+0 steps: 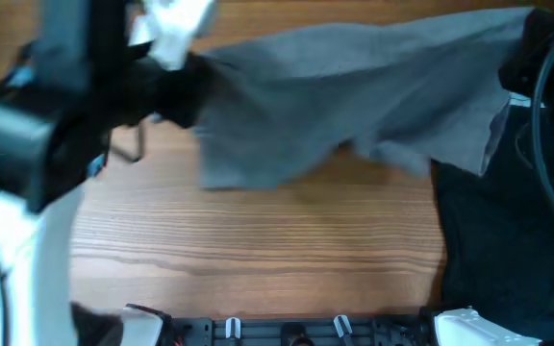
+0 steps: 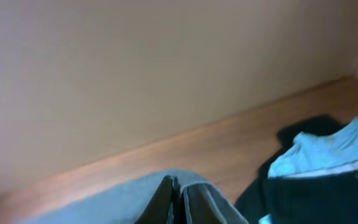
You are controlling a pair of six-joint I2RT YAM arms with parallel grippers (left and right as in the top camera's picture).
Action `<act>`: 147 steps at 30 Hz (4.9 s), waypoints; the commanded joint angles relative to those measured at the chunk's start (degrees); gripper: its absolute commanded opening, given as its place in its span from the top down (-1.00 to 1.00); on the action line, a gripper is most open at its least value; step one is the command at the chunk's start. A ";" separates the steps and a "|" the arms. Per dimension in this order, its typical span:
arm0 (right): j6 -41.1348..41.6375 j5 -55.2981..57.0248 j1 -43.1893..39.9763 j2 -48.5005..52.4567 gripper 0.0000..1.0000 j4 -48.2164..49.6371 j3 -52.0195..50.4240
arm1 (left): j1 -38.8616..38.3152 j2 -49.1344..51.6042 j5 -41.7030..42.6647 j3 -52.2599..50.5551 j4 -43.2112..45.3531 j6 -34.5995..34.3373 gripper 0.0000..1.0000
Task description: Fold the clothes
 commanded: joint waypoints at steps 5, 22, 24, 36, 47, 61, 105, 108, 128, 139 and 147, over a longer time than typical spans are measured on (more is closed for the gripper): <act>0.07 -13.51 -0.13 -1.38 0.91 -3.32 0.44 | 8.15 -13.81 -11.32 0.20 1.09 -1.62 0.92; -8.28 -13.94 -0.13 3.26 0.92 12.26 0.44 | 8.00 -6.23 -8.81 0.81 8.59 1.86 0.92; -7.65 -13.99 -0.13 -0.96 0.92 9.79 0.44 | 6.71 -11.21 -8.81 0.96 8.63 1.57 0.92; -4.39 -21.79 -0.13 9.40 0.91 15.50 0.42 | 5.68 1.97 -8.79 0.94 10.67 0.98 0.92; -4.90 -30.47 -6.54 15.93 0.93 42.73 3.39 | 8.28 13.42 -9.05 25.70 29.66 4.09 0.92; -19.69 -22.40 -6.73 23.91 0.91 -18.73 2.93 | 4.92 12.61 1.27 2.78 -13.14 -6.12 0.92; -10.64 -11.08 -9.53 33.77 -0.59 -17.75 -1.75 | 30.75 16.20 -4.76 -64.59 48.33 -25.35 0.92; -10.64 -13.64 -9.53 36.89 -0.54 -17.70 -1.75 | 27.80 16.15 -0.50 -58.60 45.24 -21.49 0.83; -6.12 -15.32 -9.16 41.09 -0.57 -16.76 -5.07 | 27.08 30.71 -23.80 -51.36 44.70 -27.26 0.92; -10.62 -24.55 -9.20 43.06 -0.43 7.78 -35.17 | 18.75 22.21 -12.66 -39.74 25.27 -24.81 -0.08; -4.63 -22.21 -11.02 43.08 0.24 19.12 -42.56 | 6.08 -4.31 -9.86 -39.78 9.35 -25.62 -0.25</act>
